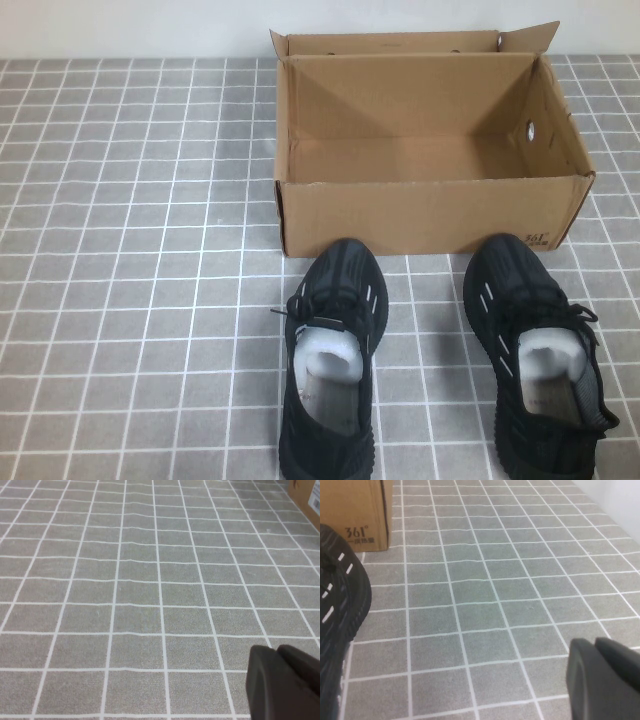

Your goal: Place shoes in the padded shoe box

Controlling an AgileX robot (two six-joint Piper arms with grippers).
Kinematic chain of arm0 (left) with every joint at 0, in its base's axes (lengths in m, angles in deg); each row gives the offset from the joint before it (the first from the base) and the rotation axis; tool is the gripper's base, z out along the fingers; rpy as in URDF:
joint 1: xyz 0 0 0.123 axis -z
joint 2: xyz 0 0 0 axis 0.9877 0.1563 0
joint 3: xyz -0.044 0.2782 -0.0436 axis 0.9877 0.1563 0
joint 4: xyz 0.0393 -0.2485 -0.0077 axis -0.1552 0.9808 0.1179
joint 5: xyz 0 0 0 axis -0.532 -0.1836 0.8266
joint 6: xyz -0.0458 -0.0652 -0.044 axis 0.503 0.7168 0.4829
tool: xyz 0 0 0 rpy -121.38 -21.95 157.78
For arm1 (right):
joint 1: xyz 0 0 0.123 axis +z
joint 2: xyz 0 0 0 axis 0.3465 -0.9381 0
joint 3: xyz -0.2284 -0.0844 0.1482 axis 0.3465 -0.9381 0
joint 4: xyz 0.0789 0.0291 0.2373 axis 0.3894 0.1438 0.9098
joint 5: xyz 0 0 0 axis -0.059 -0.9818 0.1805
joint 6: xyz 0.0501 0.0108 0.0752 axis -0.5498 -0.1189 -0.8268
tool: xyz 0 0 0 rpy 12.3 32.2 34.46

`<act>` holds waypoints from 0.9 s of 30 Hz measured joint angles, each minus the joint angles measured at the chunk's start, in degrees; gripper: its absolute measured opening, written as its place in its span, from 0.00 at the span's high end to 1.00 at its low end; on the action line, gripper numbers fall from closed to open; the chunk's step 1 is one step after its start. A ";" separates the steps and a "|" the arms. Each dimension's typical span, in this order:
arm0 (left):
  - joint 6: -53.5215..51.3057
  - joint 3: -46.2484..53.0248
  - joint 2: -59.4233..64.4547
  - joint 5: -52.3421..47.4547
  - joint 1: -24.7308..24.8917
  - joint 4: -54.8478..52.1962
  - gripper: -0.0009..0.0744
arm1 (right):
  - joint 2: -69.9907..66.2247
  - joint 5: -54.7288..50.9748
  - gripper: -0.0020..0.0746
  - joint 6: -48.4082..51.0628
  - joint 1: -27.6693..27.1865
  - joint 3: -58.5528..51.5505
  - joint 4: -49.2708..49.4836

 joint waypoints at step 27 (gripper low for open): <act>0.00 0.00 0.00 0.00 0.00 0.00 0.99 | 0.00 37.74 0.98 0.00 0.00 0.00 -0.21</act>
